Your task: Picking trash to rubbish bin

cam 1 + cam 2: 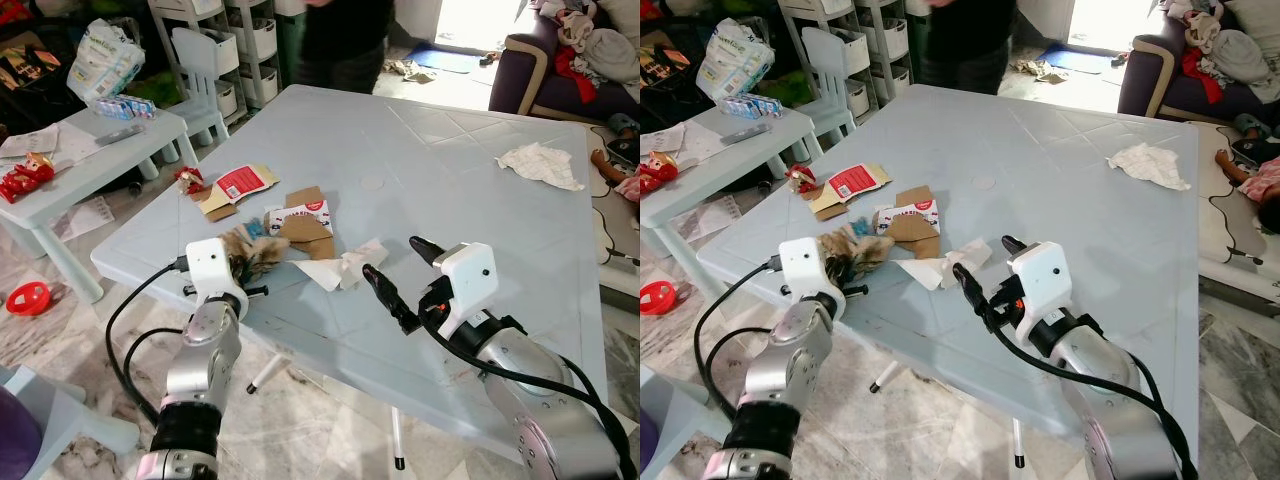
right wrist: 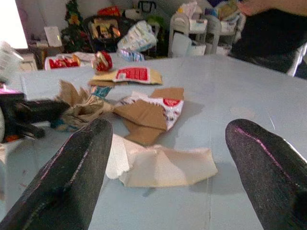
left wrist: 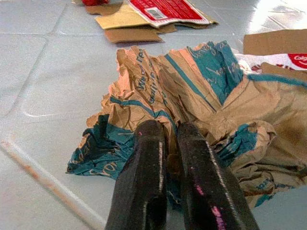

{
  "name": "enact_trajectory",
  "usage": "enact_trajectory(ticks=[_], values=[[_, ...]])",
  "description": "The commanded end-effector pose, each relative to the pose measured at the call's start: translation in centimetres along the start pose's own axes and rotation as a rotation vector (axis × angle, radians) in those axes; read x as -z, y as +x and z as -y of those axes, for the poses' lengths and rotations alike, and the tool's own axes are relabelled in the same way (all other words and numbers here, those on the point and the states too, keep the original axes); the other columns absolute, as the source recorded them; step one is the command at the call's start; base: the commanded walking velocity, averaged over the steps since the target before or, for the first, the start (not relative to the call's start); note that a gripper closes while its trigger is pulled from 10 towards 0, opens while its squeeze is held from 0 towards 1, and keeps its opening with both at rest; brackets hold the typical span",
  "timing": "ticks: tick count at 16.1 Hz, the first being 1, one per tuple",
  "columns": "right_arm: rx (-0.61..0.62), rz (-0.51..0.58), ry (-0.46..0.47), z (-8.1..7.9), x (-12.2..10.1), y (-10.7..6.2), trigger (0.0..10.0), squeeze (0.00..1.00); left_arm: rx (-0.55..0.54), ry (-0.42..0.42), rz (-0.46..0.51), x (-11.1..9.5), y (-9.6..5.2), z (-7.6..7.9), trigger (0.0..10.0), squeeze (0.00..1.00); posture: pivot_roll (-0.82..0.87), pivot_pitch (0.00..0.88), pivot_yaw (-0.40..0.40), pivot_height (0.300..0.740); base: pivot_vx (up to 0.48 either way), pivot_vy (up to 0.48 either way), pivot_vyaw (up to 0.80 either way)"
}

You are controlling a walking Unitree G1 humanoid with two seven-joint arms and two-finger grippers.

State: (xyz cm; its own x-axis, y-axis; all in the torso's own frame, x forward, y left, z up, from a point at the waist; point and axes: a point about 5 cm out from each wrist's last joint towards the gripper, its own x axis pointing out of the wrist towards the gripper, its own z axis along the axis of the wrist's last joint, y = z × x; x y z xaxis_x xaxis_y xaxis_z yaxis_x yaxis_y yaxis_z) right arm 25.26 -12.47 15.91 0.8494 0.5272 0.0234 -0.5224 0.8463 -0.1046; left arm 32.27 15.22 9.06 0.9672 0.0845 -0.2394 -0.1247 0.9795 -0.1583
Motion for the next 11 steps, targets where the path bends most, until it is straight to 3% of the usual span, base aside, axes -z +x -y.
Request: enact_trajectory(ticks=[1, 3, 4, 8, 9, 11], values=[[-0.004, 0.003, -0.003, 0.1, -0.1, 0.3, 10.0, 0.00, -0.018, 0.029, 0.037, -0.4, -0.3, -0.5, 0.0, 0.00, -0.10, 0.027, 0.010, 0.740, 0.000, 0.000, 0.00], [-0.005, -0.001, 0.004, -0.1, 0.0, 0.2, 10.0, 0.00, -0.016, 0.030, 0.098, -1.1, -0.7, -0.6, 0.0, 0.00, -0.10, 0.029, 0.012, 0.740, 0.000, 0.000, 0.00], [-0.008, -0.011, 0.015, -0.4, 0.4, -0.1, 10.0, 0.00, 0.010, 0.042, 0.165, -1.7, -1.2, -0.1, 0.0, 0.00, -0.09, 0.018, 0.010, 0.740, 0.000, 0.000, 0.00], [-0.029, -0.062, 0.023, -0.6, 1.5, 0.4, 10.0, 0.00, 0.075, 0.071, 0.251, -2.8, -1.6, 1.5, 0.0, 0.00, -0.08, 0.000, 0.011, 0.740, 0.000, 0.000, 0.00], [-0.013, -0.115, 0.002, -0.1, 2.2, 1.2, 10.0, 0.00, 0.117, 0.083, 0.297, -3.8, -1.6, 2.4, 0.0, 0.00, -0.07, 0.001, 0.011, 0.740, 0.000, 0.000, 0.00], [0.023, -0.177, -0.025, 1.0, 3.3, 1.7, 10.0, 0.00, 0.149, 0.104, 0.357, -5.0, -1.9, 2.7, 0.0, 0.00, -0.06, 0.020, 0.011, 0.740, 0.000, 0.000, 0.00]])
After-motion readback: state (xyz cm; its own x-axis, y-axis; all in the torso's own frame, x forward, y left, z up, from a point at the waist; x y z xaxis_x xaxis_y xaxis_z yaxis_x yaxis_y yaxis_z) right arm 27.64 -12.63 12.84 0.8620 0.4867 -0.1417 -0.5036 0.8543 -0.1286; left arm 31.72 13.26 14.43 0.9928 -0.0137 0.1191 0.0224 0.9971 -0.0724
